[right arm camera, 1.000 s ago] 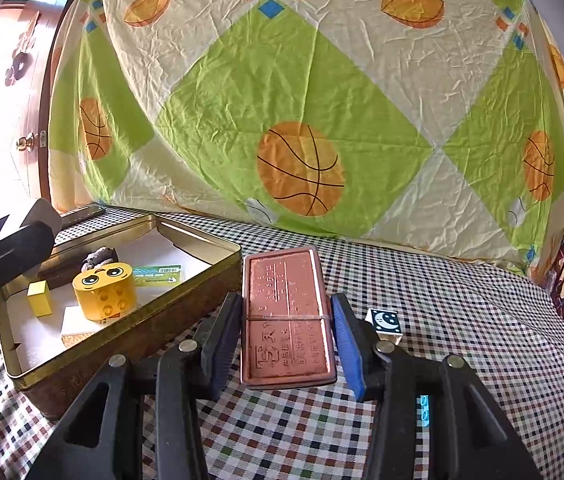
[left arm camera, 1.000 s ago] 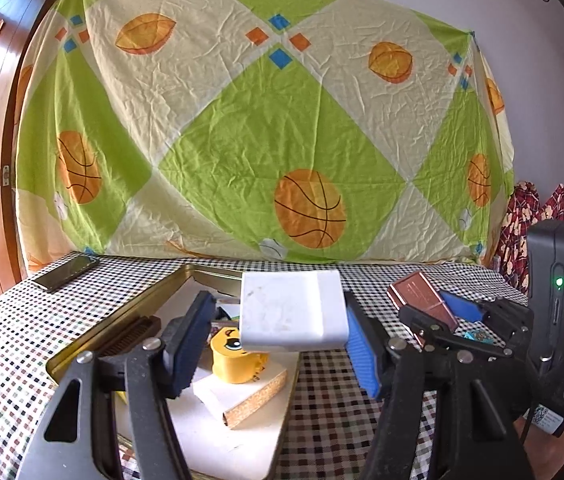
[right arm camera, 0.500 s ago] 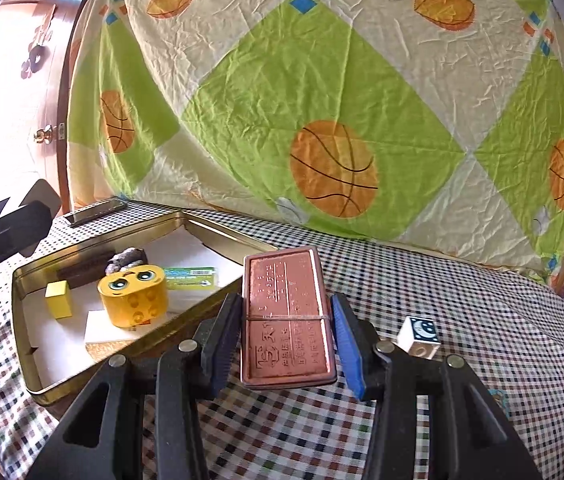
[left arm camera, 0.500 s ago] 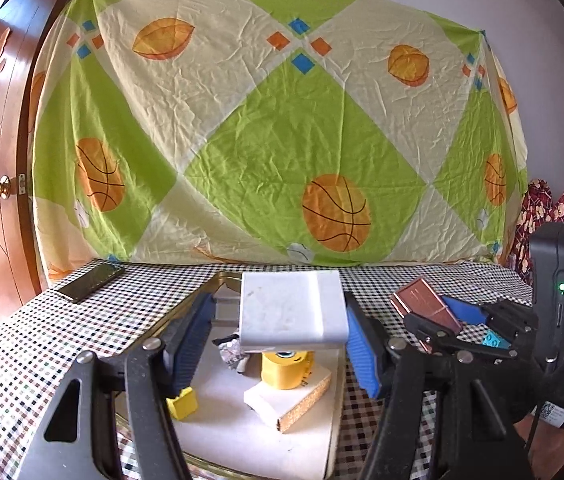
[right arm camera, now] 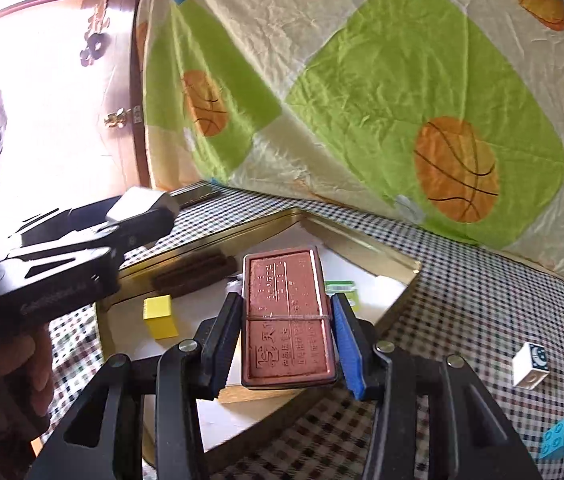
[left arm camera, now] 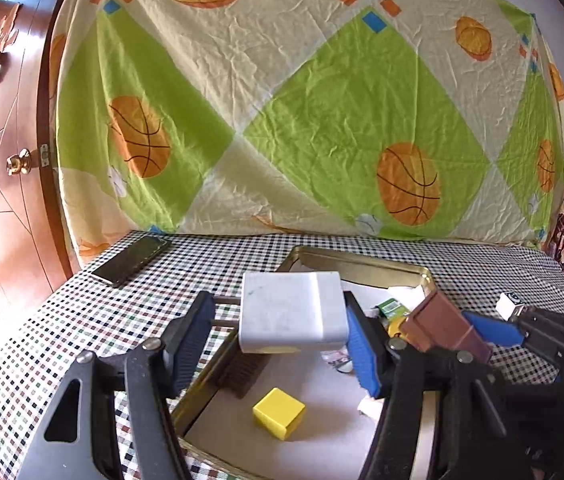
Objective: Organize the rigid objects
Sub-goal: 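Lower the charger into the tin with the left tool while the right tool drops the plaque in, then grasp the blue teddy-bear block with the right tool while the left tool grasps the moon block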
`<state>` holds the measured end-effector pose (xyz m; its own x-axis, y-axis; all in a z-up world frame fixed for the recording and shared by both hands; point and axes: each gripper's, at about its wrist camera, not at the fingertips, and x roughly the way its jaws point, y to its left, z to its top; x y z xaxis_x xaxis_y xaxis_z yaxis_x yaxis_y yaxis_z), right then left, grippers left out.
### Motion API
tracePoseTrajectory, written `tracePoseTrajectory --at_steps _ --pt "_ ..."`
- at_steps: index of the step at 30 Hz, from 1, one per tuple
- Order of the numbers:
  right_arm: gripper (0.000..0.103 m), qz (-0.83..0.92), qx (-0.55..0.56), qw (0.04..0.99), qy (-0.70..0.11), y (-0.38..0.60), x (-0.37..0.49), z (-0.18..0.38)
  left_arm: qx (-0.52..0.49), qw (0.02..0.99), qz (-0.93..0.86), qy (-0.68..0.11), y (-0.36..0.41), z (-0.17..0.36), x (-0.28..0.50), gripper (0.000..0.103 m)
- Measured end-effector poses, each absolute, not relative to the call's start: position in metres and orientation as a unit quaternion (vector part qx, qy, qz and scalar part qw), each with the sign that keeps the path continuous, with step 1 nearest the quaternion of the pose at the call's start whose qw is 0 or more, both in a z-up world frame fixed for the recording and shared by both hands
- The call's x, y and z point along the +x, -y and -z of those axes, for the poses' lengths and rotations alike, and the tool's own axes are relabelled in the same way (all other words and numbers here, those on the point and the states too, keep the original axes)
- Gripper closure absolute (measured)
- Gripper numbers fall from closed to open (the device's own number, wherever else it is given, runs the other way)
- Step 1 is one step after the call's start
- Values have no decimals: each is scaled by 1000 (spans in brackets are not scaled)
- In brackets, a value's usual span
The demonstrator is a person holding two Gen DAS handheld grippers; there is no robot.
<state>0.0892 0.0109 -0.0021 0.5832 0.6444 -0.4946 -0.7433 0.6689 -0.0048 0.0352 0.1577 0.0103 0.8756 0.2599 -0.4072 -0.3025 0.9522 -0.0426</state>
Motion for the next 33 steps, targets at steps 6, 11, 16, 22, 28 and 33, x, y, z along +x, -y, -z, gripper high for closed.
tracePoseTrajectory --at_steps 6,11,16,22,28,33 --pt "55 -394 -146 872 -253 -48 101 11 -44 959 -161 -227 -172 -1 50 40" --pt "42 -398 -169 866 -251 -55 110 9 -23 952 -179 -246 -173 8 61 34" --pt "16 -408 -165 872 -215 -36 93 3 -35 956 -186 -224 -171 7 47 5" --pt "16 -354 -171 899 -195 27 95 3 -50 965 -167 -197 -156 -9 36 2" --pt "16 -234 -133 937 -223 128 133 5 -28 975 -105 -196 -100 -24 49 1" --pt "16 -153 -108 944 -273 187 157 22 -13 974 -35 -225 -36 -23 79 1"
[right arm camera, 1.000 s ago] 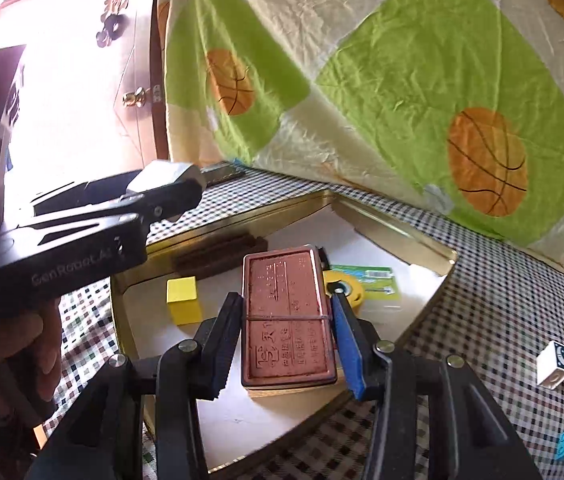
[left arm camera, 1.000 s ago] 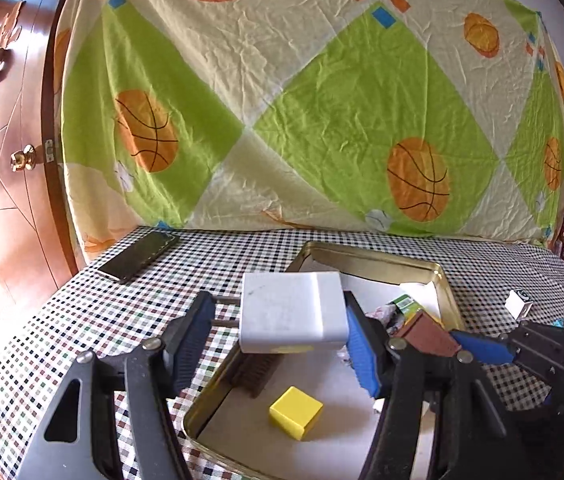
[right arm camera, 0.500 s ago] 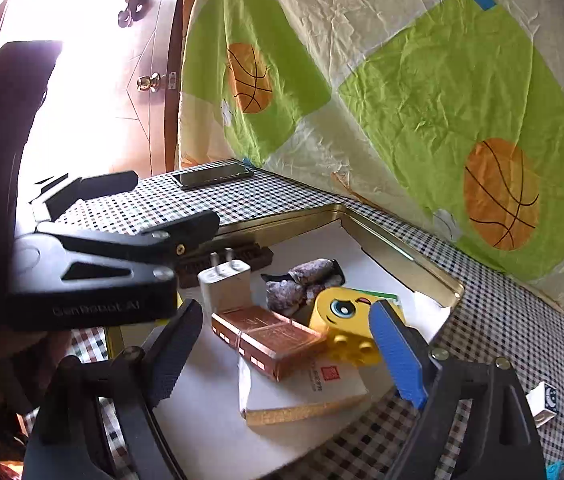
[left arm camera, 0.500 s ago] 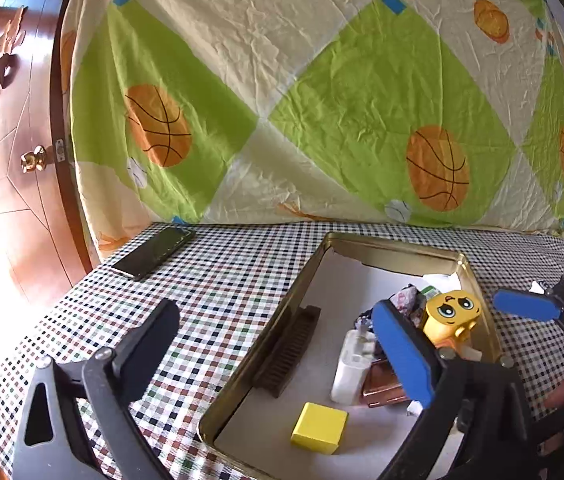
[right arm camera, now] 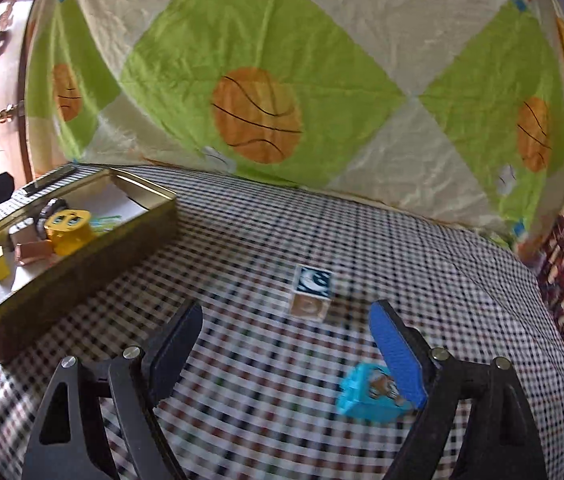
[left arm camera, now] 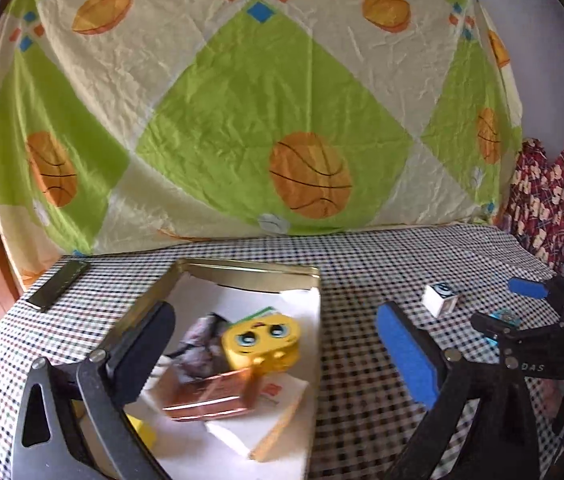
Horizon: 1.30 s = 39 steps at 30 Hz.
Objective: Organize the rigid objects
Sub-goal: 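Grasp the blue teddy-bear block with the right tool while the left tool grasps the moon block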
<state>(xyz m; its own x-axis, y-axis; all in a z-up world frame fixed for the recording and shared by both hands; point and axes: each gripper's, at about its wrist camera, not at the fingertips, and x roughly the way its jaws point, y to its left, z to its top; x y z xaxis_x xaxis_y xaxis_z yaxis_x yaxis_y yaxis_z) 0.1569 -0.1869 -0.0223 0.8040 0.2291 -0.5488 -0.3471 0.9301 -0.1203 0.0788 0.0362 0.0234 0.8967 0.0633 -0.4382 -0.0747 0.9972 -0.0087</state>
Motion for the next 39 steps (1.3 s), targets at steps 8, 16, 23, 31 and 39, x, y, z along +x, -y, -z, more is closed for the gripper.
tracePoseTrajectory --at_steps 8,16,23,31,39 --pt "16 -124 -71 927 -347 219 183 45 33 958 17 -284 47 1 127 1" --pt "58 -143 -62 908 -390 229 196 56 57 949 26 -308 74 13 153 1" --pt "58 -96 -61 921 -373 244 211 54 47 944 40 -324 92 16 173 1" --pt "58 -44 -28 930 -365 273 233 51 39 939 54 -336 125 22 208 1" --pt "58 -44 2 935 -351 288 230 46 29 920 56 -386 137 43 241 28"
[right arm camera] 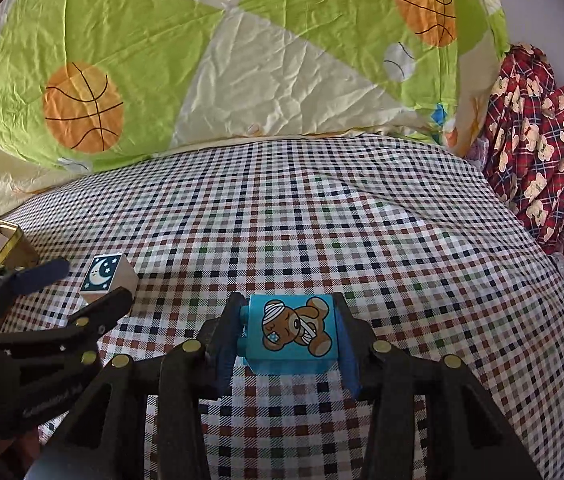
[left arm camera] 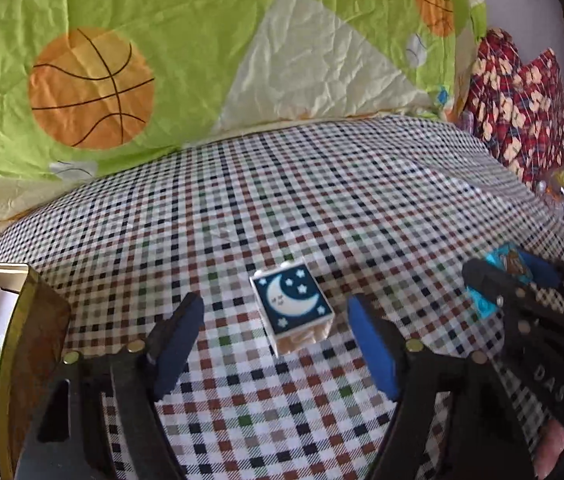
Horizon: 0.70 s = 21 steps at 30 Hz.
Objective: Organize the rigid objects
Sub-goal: 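Grasp the blue teddy-bear block with the right tool while the left tool grasps the moon block, then lift and carry the moon block with the left tool while the right tool carries the teddy block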
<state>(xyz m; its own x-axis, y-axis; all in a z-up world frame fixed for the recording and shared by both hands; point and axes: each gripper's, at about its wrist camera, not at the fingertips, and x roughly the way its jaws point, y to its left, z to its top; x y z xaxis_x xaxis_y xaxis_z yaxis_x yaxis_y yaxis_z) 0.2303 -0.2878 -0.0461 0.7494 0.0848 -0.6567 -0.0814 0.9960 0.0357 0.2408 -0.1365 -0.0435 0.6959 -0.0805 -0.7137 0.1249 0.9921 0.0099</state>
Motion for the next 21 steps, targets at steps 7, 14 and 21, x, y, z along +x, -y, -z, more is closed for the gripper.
tracePoseTrajectory --at_steps 7,14,21 --pt "58 -47 -8 934 -353 283 232 48 44 907 63 -414 146 51 253 39" --pt "58 -49 -13 938 -343 282 229 46 13 901 76 -426 131 54 251 72" --pt "58 -47 -20 942 -330 278 224 42 5 913 70 -402 116 48 237 72"
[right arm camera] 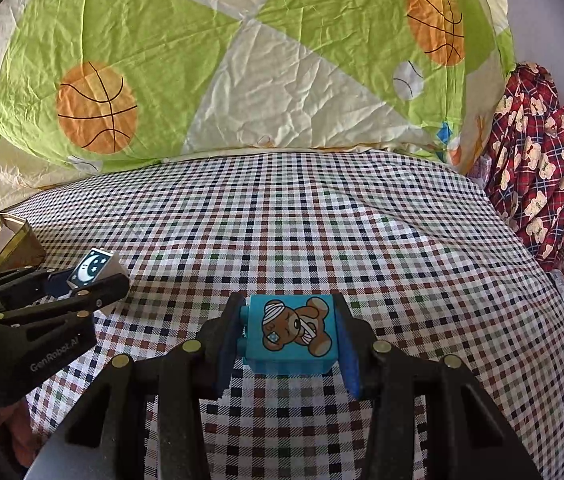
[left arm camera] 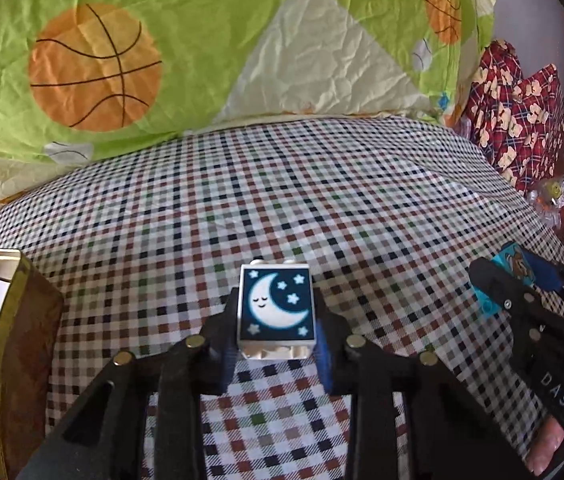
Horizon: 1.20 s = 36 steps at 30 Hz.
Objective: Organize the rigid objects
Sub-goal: 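Lift and carry the moon block with the left tool while the right tool carries the teddy block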
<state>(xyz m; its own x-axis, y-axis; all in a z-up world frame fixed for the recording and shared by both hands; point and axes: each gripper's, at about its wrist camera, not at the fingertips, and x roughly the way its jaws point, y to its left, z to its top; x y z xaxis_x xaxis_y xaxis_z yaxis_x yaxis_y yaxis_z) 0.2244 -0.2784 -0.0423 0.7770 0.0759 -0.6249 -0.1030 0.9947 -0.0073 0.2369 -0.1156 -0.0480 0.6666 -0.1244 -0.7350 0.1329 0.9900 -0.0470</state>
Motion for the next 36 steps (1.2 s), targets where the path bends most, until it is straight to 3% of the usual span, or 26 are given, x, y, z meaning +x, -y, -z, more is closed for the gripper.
tracePoseTrajectory --at_steps 36 --pt "58 -92 -43 964 -247 238 180 26 5 968 15 -251 78 12 150 72"
